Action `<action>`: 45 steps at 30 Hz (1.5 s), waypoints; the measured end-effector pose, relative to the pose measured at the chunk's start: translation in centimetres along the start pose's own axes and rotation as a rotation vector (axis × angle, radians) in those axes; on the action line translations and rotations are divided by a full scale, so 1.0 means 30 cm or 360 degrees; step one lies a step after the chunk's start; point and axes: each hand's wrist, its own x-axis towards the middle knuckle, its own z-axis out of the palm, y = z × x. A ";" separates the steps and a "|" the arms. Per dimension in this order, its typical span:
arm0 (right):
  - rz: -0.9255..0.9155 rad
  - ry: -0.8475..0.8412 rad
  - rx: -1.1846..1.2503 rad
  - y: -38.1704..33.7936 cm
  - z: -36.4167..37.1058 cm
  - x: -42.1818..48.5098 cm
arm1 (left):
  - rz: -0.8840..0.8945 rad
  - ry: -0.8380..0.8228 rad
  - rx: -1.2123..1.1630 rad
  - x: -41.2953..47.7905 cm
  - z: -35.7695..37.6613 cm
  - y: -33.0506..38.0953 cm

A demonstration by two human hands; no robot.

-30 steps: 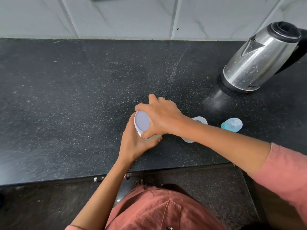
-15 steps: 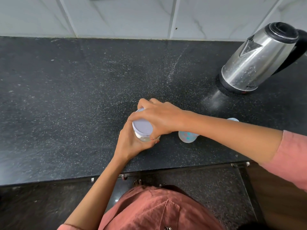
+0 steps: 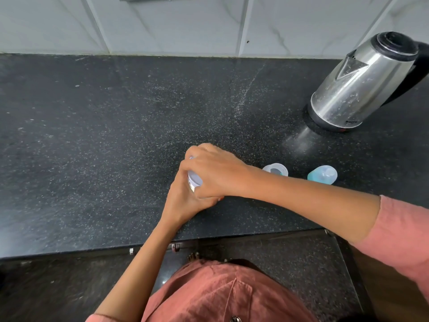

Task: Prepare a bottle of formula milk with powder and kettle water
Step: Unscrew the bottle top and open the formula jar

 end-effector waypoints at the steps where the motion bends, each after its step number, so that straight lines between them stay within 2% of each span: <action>1: -0.0038 0.0016 0.0078 0.003 0.003 0.001 | 0.0006 0.0014 0.0020 0.001 0.003 0.002; 3: 0.0025 0.0074 0.0130 0.012 0.002 -0.001 | 0.0029 0.0052 0.0026 0.001 0.005 0.003; 6: 0.0274 0.0093 -0.0101 0.025 -0.010 -0.008 | 0.0011 0.0075 -0.0032 0.004 0.004 -0.003; 8: 0.0310 0.0088 -0.0205 0.019 -0.005 -0.008 | -0.0009 0.0076 -0.0039 0.000 0.002 0.011; 13: 0.0040 -0.0031 -0.0075 0.019 -0.009 -0.005 | -0.0053 0.0029 0.0047 -0.002 -0.004 -0.002; 15: -0.0061 -0.0077 0.0089 0.023 -0.008 -0.003 | -0.0036 0.0019 0.0073 -0.002 -0.002 -0.009; 18: 0.0021 0.0035 0.0223 0.021 -0.010 -0.010 | -0.0014 0.0065 0.0027 -0.004 0.000 0.007; 22: 0.0273 0.0041 -0.0073 0.027 -0.014 -0.018 | -0.0080 0.0060 0.0028 -0.005 -0.004 0.017; 29: 0.0012 -0.0146 0.0152 0.035 -0.012 -0.012 | -0.0024 0.0013 0.0053 -0.003 -0.008 -0.001; 31: 0.0044 -0.0082 0.0174 0.038 -0.007 -0.014 | -0.0019 0.0007 0.0049 -0.004 -0.008 0.005; 35: 0.0202 0.0037 -0.0046 0.049 -0.013 -0.022 | -0.0079 0.0031 0.0029 -0.004 -0.005 0.029; 41: -0.0047 -0.0075 0.0019 0.073 -0.034 -0.016 | 0.0011 0.0045 0.0026 -0.009 -0.005 0.015; 45: -0.0109 -0.0154 0.0221 0.105 -0.108 -0.005 | 0.0064 0.0035 -0.0026 -0.002 -0.009 0.033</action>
